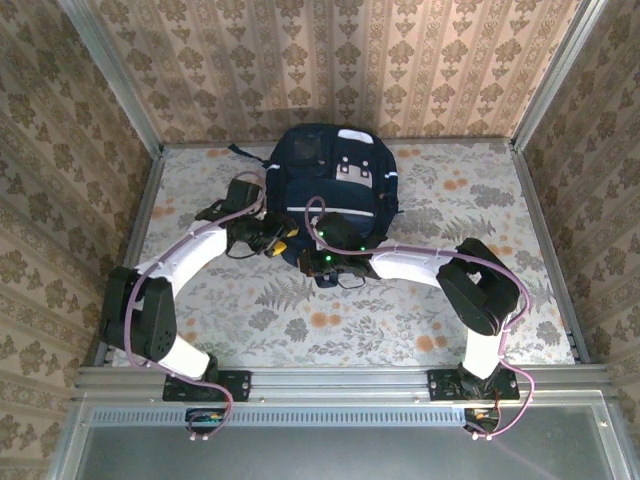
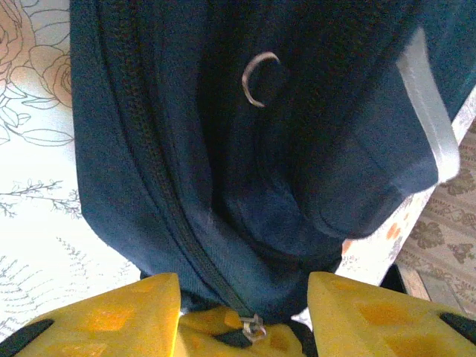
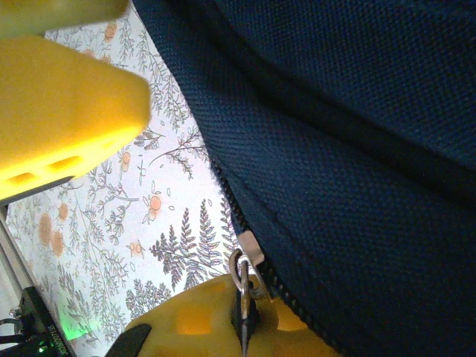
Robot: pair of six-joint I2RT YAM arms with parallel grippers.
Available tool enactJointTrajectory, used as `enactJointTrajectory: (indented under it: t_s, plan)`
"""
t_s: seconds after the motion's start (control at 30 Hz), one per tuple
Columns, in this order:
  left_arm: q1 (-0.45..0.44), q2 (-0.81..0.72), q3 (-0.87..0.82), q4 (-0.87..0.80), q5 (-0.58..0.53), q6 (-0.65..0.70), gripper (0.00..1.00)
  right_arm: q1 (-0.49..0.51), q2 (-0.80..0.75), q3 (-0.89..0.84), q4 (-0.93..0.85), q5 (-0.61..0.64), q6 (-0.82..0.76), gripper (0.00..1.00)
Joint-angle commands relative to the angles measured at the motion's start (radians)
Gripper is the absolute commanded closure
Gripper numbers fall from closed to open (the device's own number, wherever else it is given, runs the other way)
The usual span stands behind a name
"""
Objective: Pack books, pencil case, and school supplies into a backpack
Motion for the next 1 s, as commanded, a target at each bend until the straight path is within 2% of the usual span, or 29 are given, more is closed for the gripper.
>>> enactJointTrajectory:
  t_s: [0.0, 0.2, 0.37, 0.67, 0.97]
  plan:
    - [-0.004, 0.037, 0.027, 0.001, 0.026, -0.015, 0.54, 0.005, -0.029, -0.001, 0.052, 0.030, -0.002, 1.00]
    - [0.010, 0.057, 0.028, -0.011, 0.016, -0.005, 0.66, 0.005, -0.032, -0.013, 0.054, 0.039, -0.003, 1.00]
    - [0.043, 0.054, 0.030, -0.014, 0.016, 0.007, 0.99, 0.004, -0.044, -0.026, 0.015, 0.070, -0.029, 1.00]
    - [0.119, 0.008, 0.029, -0.024, 0.026, 0.026, 1.00, 0.000, -0.146, -0.135, -0.056, 0.172, -0.098, 1.00]
    - [0.157, -0.019, 0.029, -0.041, 0.049, 0.041, 1.00, -0.058, -0.234, -0.240, -0.069, 0.191, -0.120, 1.00]
